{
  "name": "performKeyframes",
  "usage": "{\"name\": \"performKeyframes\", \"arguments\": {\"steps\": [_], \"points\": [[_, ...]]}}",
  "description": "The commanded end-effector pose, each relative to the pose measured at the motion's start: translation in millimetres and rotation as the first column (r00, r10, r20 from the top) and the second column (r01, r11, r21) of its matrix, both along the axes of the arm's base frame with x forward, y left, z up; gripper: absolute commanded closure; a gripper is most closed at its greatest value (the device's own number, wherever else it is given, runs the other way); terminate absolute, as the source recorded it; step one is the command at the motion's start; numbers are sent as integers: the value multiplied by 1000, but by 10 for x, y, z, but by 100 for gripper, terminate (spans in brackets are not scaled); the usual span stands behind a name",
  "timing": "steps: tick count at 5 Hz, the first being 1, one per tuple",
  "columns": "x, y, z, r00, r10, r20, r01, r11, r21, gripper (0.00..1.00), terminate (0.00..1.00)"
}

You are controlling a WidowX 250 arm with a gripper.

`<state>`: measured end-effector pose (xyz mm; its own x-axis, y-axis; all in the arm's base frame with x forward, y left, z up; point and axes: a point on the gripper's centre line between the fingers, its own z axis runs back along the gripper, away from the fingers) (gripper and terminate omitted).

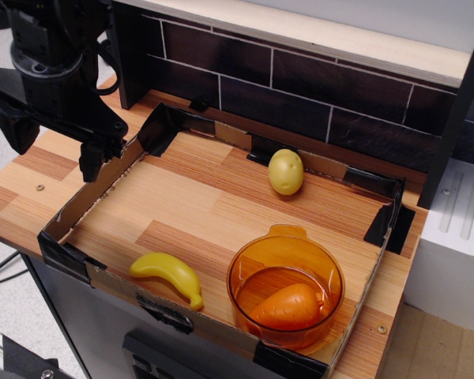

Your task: Take carrot out of pot

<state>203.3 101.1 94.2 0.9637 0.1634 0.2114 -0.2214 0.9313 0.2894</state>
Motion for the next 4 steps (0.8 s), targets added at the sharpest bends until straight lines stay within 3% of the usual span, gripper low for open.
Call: {"name": "performKeyframes", "arguments": {"steps": [1, 2, 3, 4], "points": [[0, 0, 0, 1000, 0, 0, 0, 1000, 0, 0, 0], [113, -149, 16, 994, -105, -27, 105, 994, 2, 0, 0], [202, -422, 65, 963, -267, -28, 266, 964, -24, 0, 0], [283, -787, 109, 905, -423, -43, 420, 905, -61, 0, 0]]}}
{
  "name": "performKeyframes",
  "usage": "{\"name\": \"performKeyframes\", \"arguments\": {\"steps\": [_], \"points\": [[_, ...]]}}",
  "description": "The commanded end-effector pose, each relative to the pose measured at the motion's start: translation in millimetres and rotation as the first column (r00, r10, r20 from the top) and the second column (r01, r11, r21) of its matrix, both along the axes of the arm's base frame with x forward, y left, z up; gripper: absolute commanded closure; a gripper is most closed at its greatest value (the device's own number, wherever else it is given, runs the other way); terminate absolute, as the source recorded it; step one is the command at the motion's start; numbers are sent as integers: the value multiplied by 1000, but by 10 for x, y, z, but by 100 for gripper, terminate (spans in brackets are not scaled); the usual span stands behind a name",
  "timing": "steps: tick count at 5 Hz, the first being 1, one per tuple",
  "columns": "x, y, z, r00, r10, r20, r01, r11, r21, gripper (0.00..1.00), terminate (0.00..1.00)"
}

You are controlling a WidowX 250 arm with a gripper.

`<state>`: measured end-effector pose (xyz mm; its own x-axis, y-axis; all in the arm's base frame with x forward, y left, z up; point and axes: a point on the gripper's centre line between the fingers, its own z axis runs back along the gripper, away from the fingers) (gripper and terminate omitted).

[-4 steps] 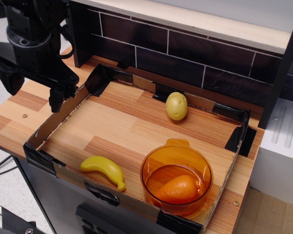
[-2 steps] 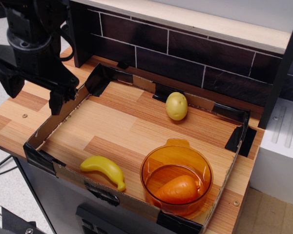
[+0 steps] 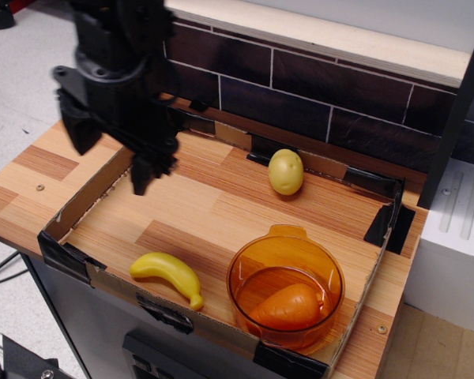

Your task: Take carrot out of pot

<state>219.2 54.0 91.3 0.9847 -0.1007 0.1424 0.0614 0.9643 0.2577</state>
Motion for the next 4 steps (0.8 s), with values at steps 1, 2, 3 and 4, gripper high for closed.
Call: {"name": "performKeyframes", "arguments": {"steps": [1, 2, 3, 4], "points": [[142, -671, 140, 950, -311, -23, 307, 946, -102, 0, 0], [142, -951, 70, 899, -436, -46, 424, 891, -162, 0, 0], [131, -1104, -27, 874, -483, -54, 467, 865, -183, 0, 0], [87, -1272, -152, 849, -526, -45, 510, 839, -191, 0, 0]]}}
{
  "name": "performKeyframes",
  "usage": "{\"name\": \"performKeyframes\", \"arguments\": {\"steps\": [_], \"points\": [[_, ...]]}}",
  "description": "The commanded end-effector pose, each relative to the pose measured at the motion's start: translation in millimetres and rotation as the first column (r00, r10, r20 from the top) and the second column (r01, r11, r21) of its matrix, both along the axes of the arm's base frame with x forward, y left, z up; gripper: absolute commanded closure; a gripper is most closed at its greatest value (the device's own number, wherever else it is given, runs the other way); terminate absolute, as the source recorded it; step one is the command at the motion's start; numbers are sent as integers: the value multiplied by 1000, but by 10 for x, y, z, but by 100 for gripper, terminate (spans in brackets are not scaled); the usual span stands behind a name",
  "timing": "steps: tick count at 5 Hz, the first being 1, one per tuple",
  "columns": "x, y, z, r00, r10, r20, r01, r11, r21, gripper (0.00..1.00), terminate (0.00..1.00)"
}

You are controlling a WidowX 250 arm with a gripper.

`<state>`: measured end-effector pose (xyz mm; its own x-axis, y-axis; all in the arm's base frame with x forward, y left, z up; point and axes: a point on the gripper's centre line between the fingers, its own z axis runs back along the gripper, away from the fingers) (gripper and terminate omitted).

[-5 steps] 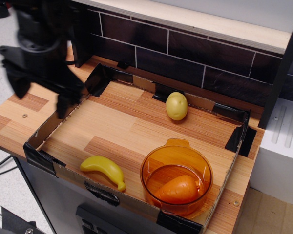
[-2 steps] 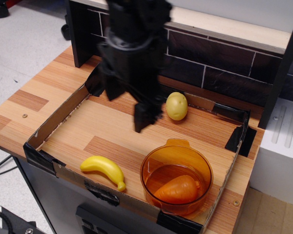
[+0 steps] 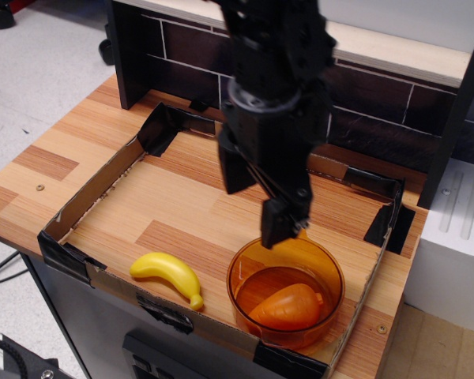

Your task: Take carrot out of pot

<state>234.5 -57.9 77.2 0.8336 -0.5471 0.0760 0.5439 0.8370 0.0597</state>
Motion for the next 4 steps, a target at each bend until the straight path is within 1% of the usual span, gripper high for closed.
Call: {"name": "performKeyframes", "arguments": {"steps": [1, 2, 3, 4], "points": [[-129, -274, -85, 996, -87, 33, 87, 996, -14, 0, 0], [-190, -359, -168, 994, -109, 17, 109, 994, -9, 0, 0], [-222, -399, -264, 993, -115, 6, 115, 993, 8, 0, 0], [-235, -375, -349, 993, -120, 7, 120, 993, 23, 0, 0]]}}
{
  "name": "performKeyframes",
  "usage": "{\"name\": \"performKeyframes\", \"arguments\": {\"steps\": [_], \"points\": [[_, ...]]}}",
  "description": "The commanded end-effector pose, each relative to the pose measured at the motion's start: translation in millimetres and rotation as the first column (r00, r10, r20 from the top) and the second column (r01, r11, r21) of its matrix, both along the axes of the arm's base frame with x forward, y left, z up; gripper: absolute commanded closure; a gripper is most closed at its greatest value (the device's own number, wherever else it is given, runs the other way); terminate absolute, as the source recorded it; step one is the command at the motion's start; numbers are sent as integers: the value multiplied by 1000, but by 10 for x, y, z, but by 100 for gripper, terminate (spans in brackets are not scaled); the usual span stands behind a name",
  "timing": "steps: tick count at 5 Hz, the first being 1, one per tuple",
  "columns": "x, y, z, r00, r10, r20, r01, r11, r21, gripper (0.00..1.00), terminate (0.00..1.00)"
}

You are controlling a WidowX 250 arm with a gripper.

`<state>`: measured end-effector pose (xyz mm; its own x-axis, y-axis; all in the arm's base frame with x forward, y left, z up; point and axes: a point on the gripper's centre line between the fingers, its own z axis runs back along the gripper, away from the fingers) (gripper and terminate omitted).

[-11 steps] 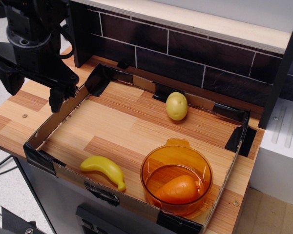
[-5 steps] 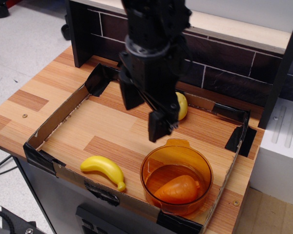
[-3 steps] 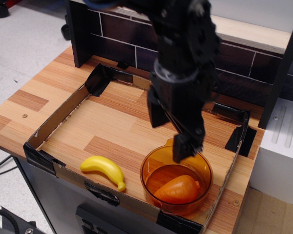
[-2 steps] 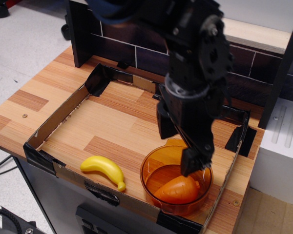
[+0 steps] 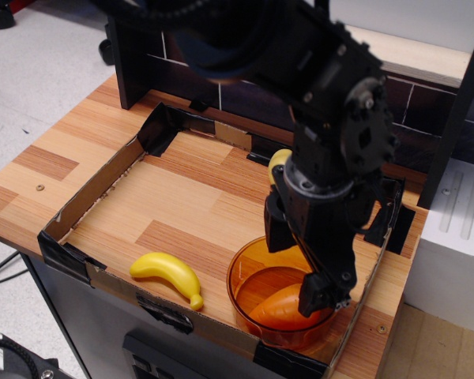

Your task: Take carrot out of pot

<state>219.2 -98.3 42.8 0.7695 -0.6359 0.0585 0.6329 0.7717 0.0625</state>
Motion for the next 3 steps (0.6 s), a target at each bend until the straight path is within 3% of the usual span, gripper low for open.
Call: {"name": "performKeyframes", "arguments": {"steps": [1, 3], "points": [[-116, 44, -74, 1000, -22, 18, 22, 1000, 22, 0, 0], [-133, 38, -237, 1000, -21, -22, 21, 999, 40, 0, 0]]}}
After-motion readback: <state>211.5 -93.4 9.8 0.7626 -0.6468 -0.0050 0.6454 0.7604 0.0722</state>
